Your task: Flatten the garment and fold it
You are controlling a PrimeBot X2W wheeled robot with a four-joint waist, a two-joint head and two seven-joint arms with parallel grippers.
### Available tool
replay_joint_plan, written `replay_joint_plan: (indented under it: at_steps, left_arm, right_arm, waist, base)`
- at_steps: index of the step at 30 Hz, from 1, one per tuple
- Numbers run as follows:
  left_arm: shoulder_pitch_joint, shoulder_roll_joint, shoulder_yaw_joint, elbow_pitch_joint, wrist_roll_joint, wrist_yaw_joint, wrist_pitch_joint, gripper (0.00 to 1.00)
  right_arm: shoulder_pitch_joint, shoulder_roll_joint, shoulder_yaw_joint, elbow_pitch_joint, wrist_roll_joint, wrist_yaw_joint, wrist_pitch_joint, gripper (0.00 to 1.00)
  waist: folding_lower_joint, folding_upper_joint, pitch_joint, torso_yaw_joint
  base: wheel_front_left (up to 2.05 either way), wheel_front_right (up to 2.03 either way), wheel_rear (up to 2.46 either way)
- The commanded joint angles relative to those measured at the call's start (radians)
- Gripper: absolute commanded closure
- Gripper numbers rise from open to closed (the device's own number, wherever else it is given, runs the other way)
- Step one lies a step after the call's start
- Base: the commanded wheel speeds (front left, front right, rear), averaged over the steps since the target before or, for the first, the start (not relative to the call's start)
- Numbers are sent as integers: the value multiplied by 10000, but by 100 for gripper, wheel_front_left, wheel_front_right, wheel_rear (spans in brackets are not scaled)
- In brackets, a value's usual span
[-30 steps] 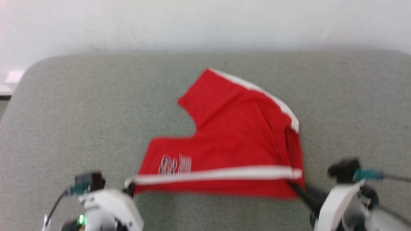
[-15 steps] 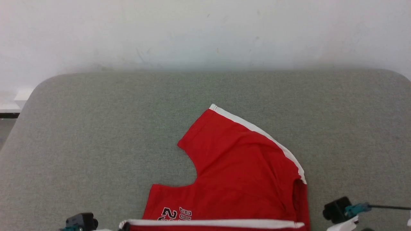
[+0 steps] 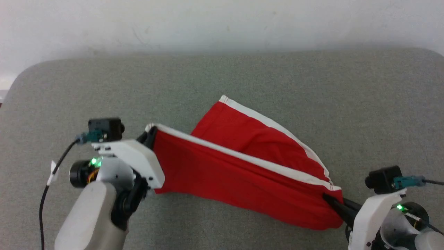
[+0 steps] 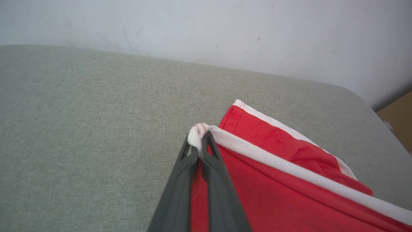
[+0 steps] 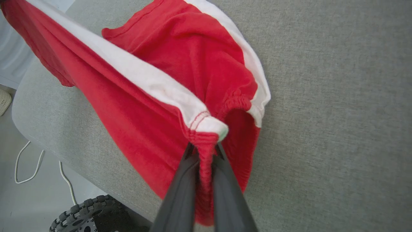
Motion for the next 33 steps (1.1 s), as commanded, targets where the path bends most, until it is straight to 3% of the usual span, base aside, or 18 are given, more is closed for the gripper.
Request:
replay_joint_plan:
  at_steps: [1,15,28,29,30,31,32,33]
  left_arm:
    - [-1074,-12,-110,679,261,-211,-77,100]
    - [-5239,-411,-782,4346,1021,-880,-387,100]
    - [-6287,-574,-1065,6696,1184,-1037,-701,100]
    - [-6325,-595,-1045,6824,1144,-1038,-712,100]
    - [-6362,-623,-1023,6927,1108,-1042,-767,100]
    - [-6386,-666,-971,7026,1055,-1003,-838,86]
    - [-6402,-700,-957,7128,1030,-979,-881,3]
    - [-6421,-727,-945,7205,1010,-978,-965,0]
  right_arm:
    - [-353,68,-166,-87,-267,-25,248,100]
    - [-1884,428,440,-305,-572,-25,611,100]
    - [-2159,309,990,-186,-766,-25,651,100]
    - [-2160,314,1005,-191,-763,-25,646,87]
    - [-2153,314,1037,-203,-738,-25,654,52]
    - [-2134,320,1033,-209,-710,-25,654,0]
    - [-2104,340,997,-211,-685,-25,641,0]
    - [-2063,370,959,-224,-641,-25,620,0]
  waist:
    - [-1,0,878,-489]
    - [-1,0,2813,-2065]
    - [-1,0,3150,-2767]
    - [-1,0,3155,-2771]
    - [-1,0,3150,-2760]
    - [-1,0,3137,-2741]
    - [-1,0,3105,-2704]
    - [-1,0,3060,-2661]
  base:
    - [0,0,0]
    - [0,0,0]
    - [0,0,0]
    - [0,0,0]
    - [0,0,0]
    - [0,0,0]
    - [0,0,0]
    - [0,0,0]
